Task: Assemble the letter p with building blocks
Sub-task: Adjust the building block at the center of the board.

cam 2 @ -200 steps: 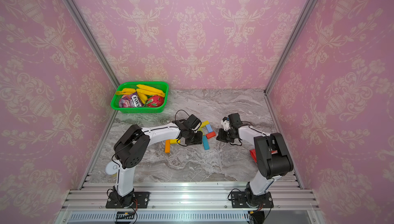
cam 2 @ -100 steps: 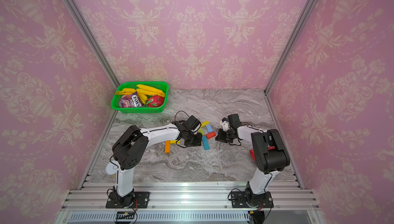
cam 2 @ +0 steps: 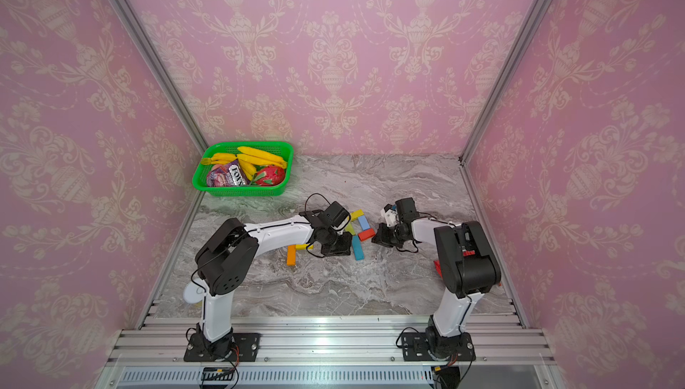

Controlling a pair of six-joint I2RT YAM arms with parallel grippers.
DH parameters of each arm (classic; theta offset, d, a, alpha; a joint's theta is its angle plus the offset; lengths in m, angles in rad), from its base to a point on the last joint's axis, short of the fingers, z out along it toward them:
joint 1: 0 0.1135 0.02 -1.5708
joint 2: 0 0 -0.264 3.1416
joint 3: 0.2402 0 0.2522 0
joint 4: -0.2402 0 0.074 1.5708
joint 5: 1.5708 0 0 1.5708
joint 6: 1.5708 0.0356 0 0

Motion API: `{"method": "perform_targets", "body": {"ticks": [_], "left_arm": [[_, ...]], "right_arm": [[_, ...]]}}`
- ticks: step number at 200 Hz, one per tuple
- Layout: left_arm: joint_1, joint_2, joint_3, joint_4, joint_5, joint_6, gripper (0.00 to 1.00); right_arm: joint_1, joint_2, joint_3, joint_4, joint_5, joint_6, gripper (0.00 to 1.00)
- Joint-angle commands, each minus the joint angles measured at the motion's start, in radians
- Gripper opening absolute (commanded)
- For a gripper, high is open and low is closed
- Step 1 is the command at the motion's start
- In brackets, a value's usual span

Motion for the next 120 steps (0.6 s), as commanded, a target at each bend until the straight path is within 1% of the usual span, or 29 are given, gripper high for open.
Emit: {"method": "perform_targets", "body": {"ticks": [1,120], "left_arm": [[-0.007,0.008,0.02,-0.032,0.02,0.025,0.0],[-0.008,0.02,0.033,-0.039,0.021,0.029,0.0]], "right_arm": [[0.006,0.041,0.012,-0.01,0.01,0.005,0.09],[0.016,0.081,0.034,-0.013,-0.003,0.001,0.09]]}}
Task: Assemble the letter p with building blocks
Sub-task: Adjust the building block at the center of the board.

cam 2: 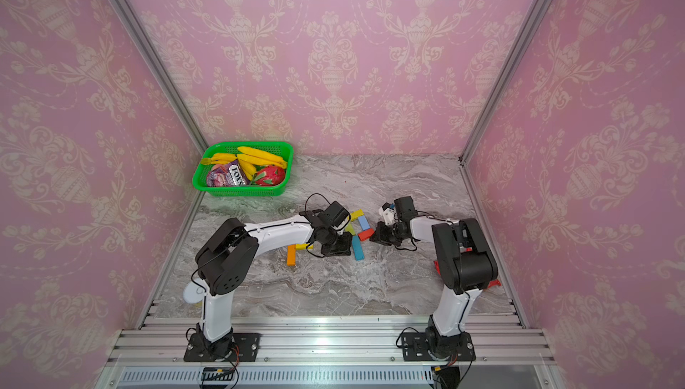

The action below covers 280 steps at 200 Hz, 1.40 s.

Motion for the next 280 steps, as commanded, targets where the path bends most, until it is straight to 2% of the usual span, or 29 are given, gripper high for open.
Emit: {"method": "perform_targets", "body": {"ticks": [1,66,144,191,280], "left_arm": [[-0.007,0.018,0.028,-0.032,0.014,0.028,0.0],[-0.007,0.013,0.025,-0.033,0.007,0.028,0.0],[0.012,0.001,0.028,-0.031,-0.015,0.043,0.0],[0.052,-0.011,0.042,-0.036,-0.031,0.074,0.0],[0.081,-0.048,0.008,-0.003,-0.027,0.09,0.0]], "right_arm": [[0.012,0.048,0.008,-0.026,0.024,0.002,0.09],[0.019,0.02,-0.004,-0.051,0.04,-0.008,0.1],[0.034,-0.185,-0.163,-0.122,0.044,-0.003,0.11],[0.097,-0.294,-0.246,-0.129,0.041,0.047,0.12],[0.192,-0.285,-0.257,-0.036,0.068,0.14,0.11]]}}
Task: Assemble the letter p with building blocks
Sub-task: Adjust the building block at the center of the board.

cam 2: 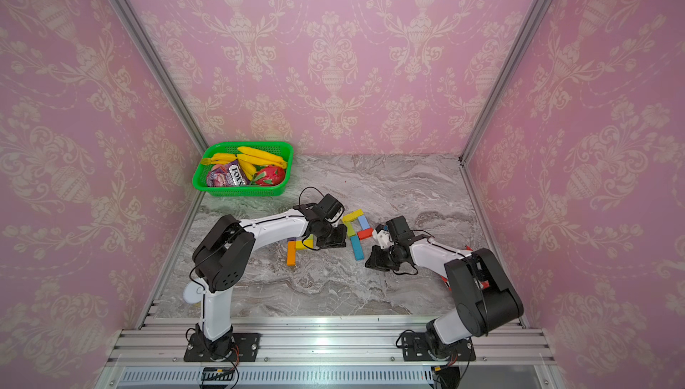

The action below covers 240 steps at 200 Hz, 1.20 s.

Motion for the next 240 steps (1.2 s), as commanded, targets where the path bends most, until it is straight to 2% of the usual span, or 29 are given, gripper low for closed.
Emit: {"method": "perform_targets", "body": {"ticks": [1,86,240], "left_arm": [[0.012,-0.047,-0.014,0.003,-0.019,0.029,0.0],[0.033,-0.126,-0.097,0.066,-0.03,0.021,0.0],[0.042,-0.122,-0.109,0.064,-0.027,0.022,0.0]], "right_arm": [[0.018,0.009,-0.008,0.041,0.024,0.043,0.11],[0.035,0.073,0.0,0.094,0.046,0.069,0.1],[0.034,0.136,0.049,0.058,0.086,0.038,0.11]]}}
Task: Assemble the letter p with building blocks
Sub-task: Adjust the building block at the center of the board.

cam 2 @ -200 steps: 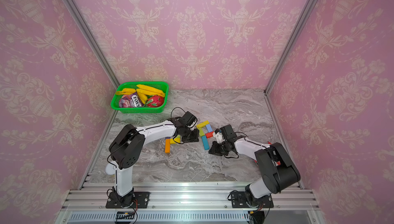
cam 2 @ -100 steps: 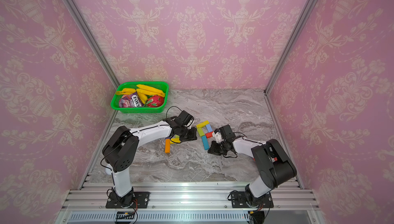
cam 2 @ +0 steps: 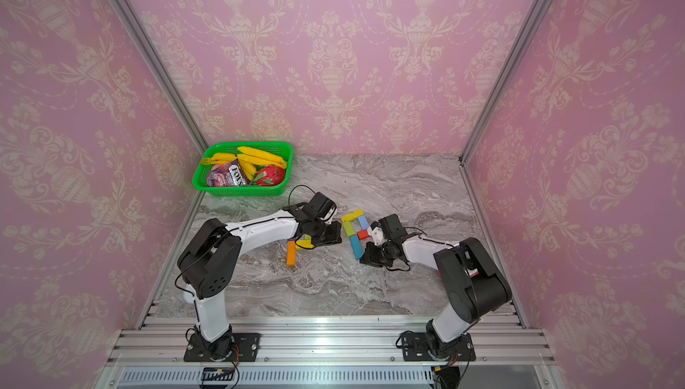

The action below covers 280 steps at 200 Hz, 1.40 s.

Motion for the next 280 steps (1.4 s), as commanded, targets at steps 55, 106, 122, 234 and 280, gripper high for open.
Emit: {"method": "perform_targets", "body": {"ticks": [55,106,122,234,280], "left_arm": [[0.009,-0.021,-0.013,-0.004,-0.016,0.022,0.0],[0.01,-0.007,-0.007,0.001,-0.008,0.024,0.0],[0.01,-0.006,-0.007,0.004,-0.006,0.024,0.0],[0.01,-0.013,-0.018,0.002,-0.01,0.026,0.0],[0.01,-0.014,-0.017,-0.001,-0.012,0.026,0.0]], "right_arm": [[0.001,0.023,0.008,-0.062,0.064,-0.026,0.11],[-0.013,-0.037,0.023,-0.119,0.084,-0.047,0.12],[-0.013,-0.043,0.026,-0.123,0.08,-0.049,0.12],[-0.011,-0.02,0.009,-0.044,0.028,-0.009,0.12],[-0.022,-0.003,0.029,-0.076,0.062,-0.027,0.12]]}}
